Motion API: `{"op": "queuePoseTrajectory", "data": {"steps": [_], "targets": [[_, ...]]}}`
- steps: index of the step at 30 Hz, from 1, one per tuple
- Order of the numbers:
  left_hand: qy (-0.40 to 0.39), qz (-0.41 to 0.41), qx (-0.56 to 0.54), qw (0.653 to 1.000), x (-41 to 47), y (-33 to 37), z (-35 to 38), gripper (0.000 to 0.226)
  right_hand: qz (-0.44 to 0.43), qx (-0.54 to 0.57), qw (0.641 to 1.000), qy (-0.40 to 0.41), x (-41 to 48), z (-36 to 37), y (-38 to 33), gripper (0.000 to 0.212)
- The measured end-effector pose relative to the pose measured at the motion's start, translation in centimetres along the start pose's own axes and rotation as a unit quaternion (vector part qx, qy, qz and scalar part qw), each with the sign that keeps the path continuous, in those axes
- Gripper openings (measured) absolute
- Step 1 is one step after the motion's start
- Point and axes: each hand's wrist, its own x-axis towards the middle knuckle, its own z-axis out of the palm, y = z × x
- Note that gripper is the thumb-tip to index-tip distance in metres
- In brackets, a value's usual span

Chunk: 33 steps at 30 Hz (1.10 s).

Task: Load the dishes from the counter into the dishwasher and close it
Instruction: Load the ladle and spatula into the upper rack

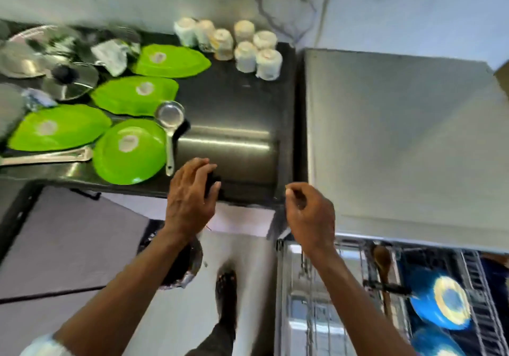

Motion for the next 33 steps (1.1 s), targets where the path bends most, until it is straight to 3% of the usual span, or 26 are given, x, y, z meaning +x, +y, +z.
{"op": "queuePoseTrajectory", "data": {"steps": [5, 9, 14, 18, 20, 22, 27, 30, 33], "targets": [[-0.110, 0.101, 0.091, 0.985, 1.0, -2.7, 1.2, 0.067, -0.018, -0.037, 0.993, -0.115, 7.3, 6.9, -6.3, 0.014], [-0.118, 0.099, 0.094, 0.984, 0.8, -3.4, 1.6, 0.088, -0.012, -0.072, 0.975, -0.209, 11.7, 13.4, -11.2, 0.030], [-0.104, 0.111, 0.084, 0.985, 0.7, -3.8, 1.9, 0.091, -0.020, -0.170, 0.932, -0.320, 14.1, 19.5, -16.2, 0.056], [-0.114, 0.107, 0.090, 0.984, 0.7, -3.8, 2.1, 0.091, -0.030, -0.219, 0.919, -0.327, 14.8, 21.8, -17.8, 0.065], [-0.117, 0.105, 0.088, 0.984, 0.7, -3.8, 2.1, 0.091, -0.017, -0.202, 0.920, -0.335, 15.3, 22.1, -17.9, 0.054], [-0.113, 0.106, 0.086, 0.984, 0.8, -3.8, 2.0, 0.092, 0.010, -0.143, 0.930, -0.337, 15.8, 22.0, -17.5, 0.036], [-0.098, 0.111, 0.085, 0.985, 0.9, -3.9, 1.9, 0.091, 0.102, 0.088, 0.950, -0.282, 15.8, 18.4, -14.9, 0.029], [-0.094, 0.114, 0.088, 0.985, 0.8, -3.8, 1.7, 0.090, 0.134, 0.208, 0.945, -0.216, 14.8, 13.5, -12.9, 0.027], [-0.104, 0.107, 0.077, 0.986, 0.8, -2.7, 1.8, 0.085, 0.153, 0.238, 0.952, -0.115, 12.3, 6.9, -10.0, 0.027]]}}
